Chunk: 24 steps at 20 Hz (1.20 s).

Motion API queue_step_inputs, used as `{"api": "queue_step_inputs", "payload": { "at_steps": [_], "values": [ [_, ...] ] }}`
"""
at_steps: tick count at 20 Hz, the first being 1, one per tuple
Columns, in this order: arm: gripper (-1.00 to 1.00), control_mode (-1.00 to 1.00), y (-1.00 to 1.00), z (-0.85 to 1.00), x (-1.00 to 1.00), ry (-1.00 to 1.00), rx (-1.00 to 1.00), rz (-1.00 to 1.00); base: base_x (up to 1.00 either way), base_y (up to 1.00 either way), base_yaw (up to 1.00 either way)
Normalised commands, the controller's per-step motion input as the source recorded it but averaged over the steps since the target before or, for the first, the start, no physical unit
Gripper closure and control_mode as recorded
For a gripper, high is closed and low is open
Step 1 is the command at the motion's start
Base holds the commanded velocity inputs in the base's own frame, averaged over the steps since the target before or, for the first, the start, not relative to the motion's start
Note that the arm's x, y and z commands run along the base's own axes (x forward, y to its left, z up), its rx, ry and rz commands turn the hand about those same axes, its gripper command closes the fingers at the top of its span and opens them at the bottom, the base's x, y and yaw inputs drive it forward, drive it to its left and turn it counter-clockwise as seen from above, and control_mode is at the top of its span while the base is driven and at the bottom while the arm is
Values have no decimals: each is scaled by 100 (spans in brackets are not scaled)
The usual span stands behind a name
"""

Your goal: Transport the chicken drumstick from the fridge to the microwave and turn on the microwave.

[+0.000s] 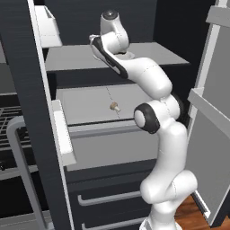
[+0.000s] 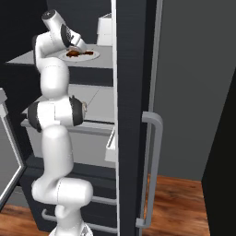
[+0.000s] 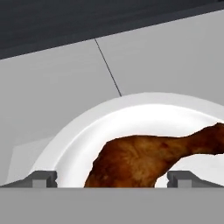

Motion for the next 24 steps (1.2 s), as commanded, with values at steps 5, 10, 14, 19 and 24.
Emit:
{"api": "queue_step_inputs", "payload": {
  "at_steps": [5, 10, 14, 19, 24],
  "values": [
    [-100, -100, 0, -12, 10, 0, 0, -1, 0, 0, 0],
    [-100, -100, 0, -9, 14, 0, 0, 0, 0, 0, 0],
    [-100, -100, 0, -12, 5, 0, 0, 0, 0, 0, 0],
    [-100, -100, 0, -18, 0, 5, 0, 0, 0, 0, 0],
    [-100, -100, 0, -19, 0, 7, 0, 0, 0, 0, 0]
  ]
}}
